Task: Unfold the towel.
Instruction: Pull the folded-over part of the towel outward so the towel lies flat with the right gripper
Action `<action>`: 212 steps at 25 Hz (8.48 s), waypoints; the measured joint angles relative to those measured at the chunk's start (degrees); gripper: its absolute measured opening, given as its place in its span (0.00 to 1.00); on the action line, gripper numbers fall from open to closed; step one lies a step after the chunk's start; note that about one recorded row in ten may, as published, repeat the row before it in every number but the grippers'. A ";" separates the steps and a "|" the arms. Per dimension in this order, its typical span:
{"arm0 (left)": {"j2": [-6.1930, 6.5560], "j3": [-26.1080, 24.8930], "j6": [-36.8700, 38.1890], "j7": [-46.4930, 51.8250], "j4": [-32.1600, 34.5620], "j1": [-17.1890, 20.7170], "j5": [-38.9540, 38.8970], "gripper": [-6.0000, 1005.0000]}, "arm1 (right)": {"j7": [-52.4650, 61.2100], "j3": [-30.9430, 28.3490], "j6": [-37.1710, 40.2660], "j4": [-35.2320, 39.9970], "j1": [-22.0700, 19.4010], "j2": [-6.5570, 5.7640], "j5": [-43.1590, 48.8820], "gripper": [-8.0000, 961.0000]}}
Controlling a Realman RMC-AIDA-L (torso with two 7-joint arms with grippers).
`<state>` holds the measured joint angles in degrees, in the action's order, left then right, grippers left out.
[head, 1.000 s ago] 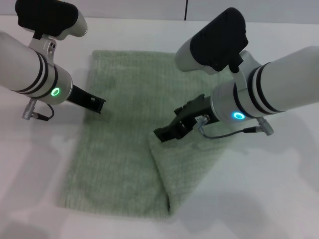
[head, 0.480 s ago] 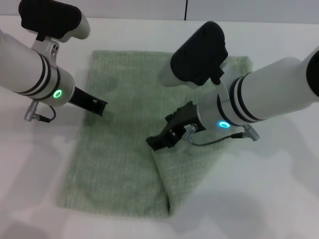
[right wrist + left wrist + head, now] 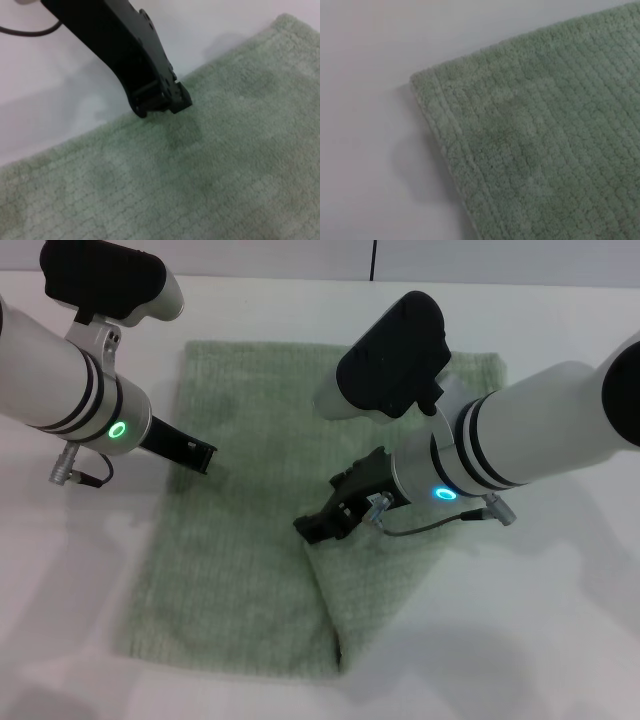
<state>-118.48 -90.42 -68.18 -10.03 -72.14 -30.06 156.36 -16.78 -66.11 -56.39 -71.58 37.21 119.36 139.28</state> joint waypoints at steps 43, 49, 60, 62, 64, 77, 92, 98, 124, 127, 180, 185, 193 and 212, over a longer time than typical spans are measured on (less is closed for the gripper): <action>0.00 1.26 0.23 -0.75 0.61 0.08 -0.10 0.00 | 1.19 -7.30 -18.88 -11.50 1.36 -0.30 3.38 0.01; 0.00 1.27 0.30 -0.78 0.60 0.00 -0.09 0.00 | 2.01 -8.43 -25.71 -16.16 1.29 -0.27 4.46 0.02; 0.00 1.03 0.81 -0.78 0.73 -0.05 -0.09 0.00 | 4.35 -8.42 -31.92 -20.31 1.32 -0.24 8.25 0.02; 0.00 0.97 0.85 -0.78 1.04 -0.26 -0.09 0.00 | 4.47 -8.27 -32.73 -20.33 1.46 -0.25 8.27 0.02; 0.00 0.89 0.92 -0.78 2.03 -0.82 -0.09 0.00 | 4.55 -7.87 -33.67 -20.50 1.59 -0.26 8.29 0.02; 0.09 0.86 1.64 -0.78 3.07 -1.46 -0.09 0.00 | 5.85 -7.68 -37.29 -21.78 1.57 -0.27 9.32 0.03; 0.18 0.77 1.99 -0.78 3.50 -1.62 -0.09 0.00 | 7.07 -6.13 -39.53 -22.66 1.02 -0.18 10.33 0.03; 0.12 0.77 2.00 -0.78 3.51 -1.52 -0.09 0.00 | 8.17 -5.52 -40.39 -24.51 0.29 -0.18 10.56 0.04; 0.00 0.96 2.69 -0.74 3.44 -1.00 -0.09 0.00 | 11.66 -0.49 -40.96 -38.14 -9.06 0.00 13.44 0.05; 0.00 0.99 2.80 -0.73 3.43 -0.98 -0.09 0.00 | 12.07 0.28 -40.82 -38.68 -9.75 0.00 13.73 0.05; 0.11 2.10 2.22 0.02 0.24 0.02 -0.57 0.00 | 14.33 5.88 -41.03 -45.17 -17.75 -0.30 21.71 0.45; 0.06 2.22 2.11 0.01 -0.45 0.05 -0.51 0.00 | 14.04 6.16 -33.76 -43.49 -15.02 -0.23 21.77 0.44; 0.07 2.04 2.00 0.01 -0.49 -0.01 -0.35 0.00 | 11.24 6.65 -24.85 -26.28 -7.08 -0.06 13.81 0.45; 0.24 1.63 1.81 -0.33 -0.38 -0.57 -0.36 0.00 | 11.27 0.20 -39.06 -34.07 -11.08 -0.26 19.01 0.46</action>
<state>-118.23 -88.78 -66.37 -10.36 -72.52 -30.63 156.00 -5.50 -65.92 -95.45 -105.65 26.13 119.10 158.29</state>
